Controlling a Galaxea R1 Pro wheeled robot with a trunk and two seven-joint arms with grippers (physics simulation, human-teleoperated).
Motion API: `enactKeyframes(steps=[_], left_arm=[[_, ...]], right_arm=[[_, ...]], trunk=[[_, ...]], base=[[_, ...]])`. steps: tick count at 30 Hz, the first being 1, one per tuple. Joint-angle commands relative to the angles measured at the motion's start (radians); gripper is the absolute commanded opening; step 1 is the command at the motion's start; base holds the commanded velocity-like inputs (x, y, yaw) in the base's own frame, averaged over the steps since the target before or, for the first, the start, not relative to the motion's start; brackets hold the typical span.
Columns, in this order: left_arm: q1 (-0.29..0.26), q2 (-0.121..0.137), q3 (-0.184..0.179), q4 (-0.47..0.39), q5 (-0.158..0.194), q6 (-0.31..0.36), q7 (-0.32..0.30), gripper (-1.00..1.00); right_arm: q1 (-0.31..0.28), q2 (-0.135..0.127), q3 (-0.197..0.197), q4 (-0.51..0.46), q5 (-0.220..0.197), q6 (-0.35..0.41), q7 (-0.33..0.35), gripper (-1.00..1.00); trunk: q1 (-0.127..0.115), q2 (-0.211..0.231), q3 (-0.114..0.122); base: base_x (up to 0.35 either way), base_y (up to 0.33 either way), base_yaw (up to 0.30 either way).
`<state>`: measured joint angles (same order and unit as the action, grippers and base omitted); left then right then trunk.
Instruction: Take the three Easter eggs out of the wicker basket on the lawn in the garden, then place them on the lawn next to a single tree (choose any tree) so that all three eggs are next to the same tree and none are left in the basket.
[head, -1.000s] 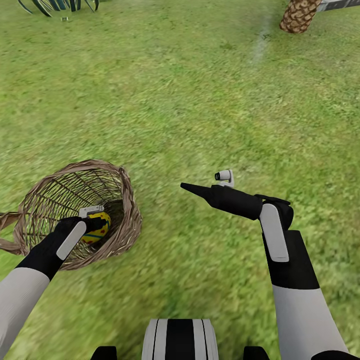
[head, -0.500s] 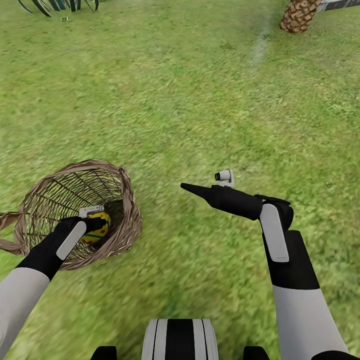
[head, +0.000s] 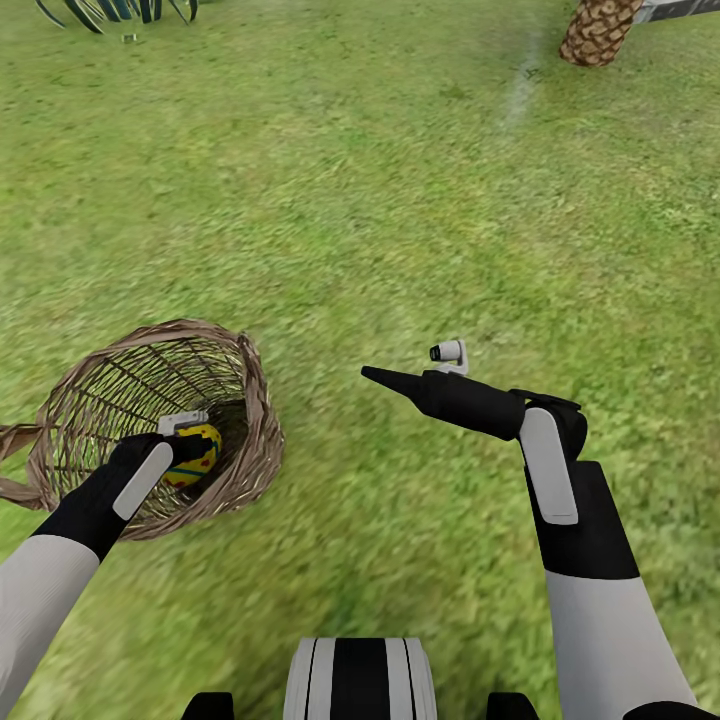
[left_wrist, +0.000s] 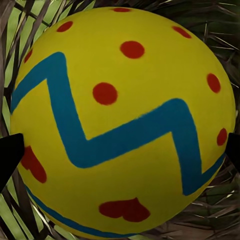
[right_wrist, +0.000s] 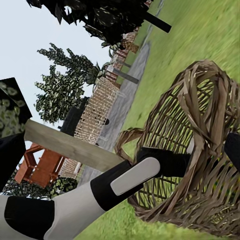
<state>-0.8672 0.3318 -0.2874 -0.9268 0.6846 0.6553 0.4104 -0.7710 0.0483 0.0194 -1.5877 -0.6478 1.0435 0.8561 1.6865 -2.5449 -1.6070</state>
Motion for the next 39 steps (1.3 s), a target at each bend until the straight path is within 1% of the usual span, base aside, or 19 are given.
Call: enactKeyframes(steps=[1,12,15,23,35,39], left_arm=[[0.0,0.001,-0.005,0.046,0.048,-0.011,0.005,-1.0],[0.0,0.001,-0.005,0.046,0.048,-0.011,0.006,-1.0],[0.0,0.001,-0.005,0.046,0.049,-0.011,0.008,-1.0],[0.0,0.001,-0.006,0.046,0.048,-0.011,0.008,-1.0],[0.0,0.001,-0.003,0.046,0.046,-0.008,-0.004,-1.0],[0.0,0.001,-0.002,0.046,0.051,-0.007,-0.009,-1.0]], right_arm=[[-0.001,0.0,-0.001,0.0,0.003,0.004,0.005,1.0],[0.001,-0.002,-0.002,0.0,0.004,0.004,0.004,1.0],[0.001,-0.002,-0.002,0.0,0.004,0.004,0.004,1.0],[0.001,-0.002,-0.002,0.0,0.004,0.004,0.004,1.0],[0.001,-0.002,-0.002,0.0,0.004,0.004,0.003,1.0],[0.001,-0.003,-0.003,0.0,0.004,0.004,0.003,1.0]], trunk=[[0.0,0.0,-0.001],[0.0,0.0,-0.001],[-0.001,0.001,0.011],[-0.001,0.001,0.011],[-0.006,0.003,0.057],[-0.008,0.004,0.073]], base=[[0.0,0.0,0.0],[0.0,0.0,0.0],[0.0,0.0,0.0],[0.0,0.0,0.0],[0.0,0.0,0.0],[0.0,0.0,0.0]])
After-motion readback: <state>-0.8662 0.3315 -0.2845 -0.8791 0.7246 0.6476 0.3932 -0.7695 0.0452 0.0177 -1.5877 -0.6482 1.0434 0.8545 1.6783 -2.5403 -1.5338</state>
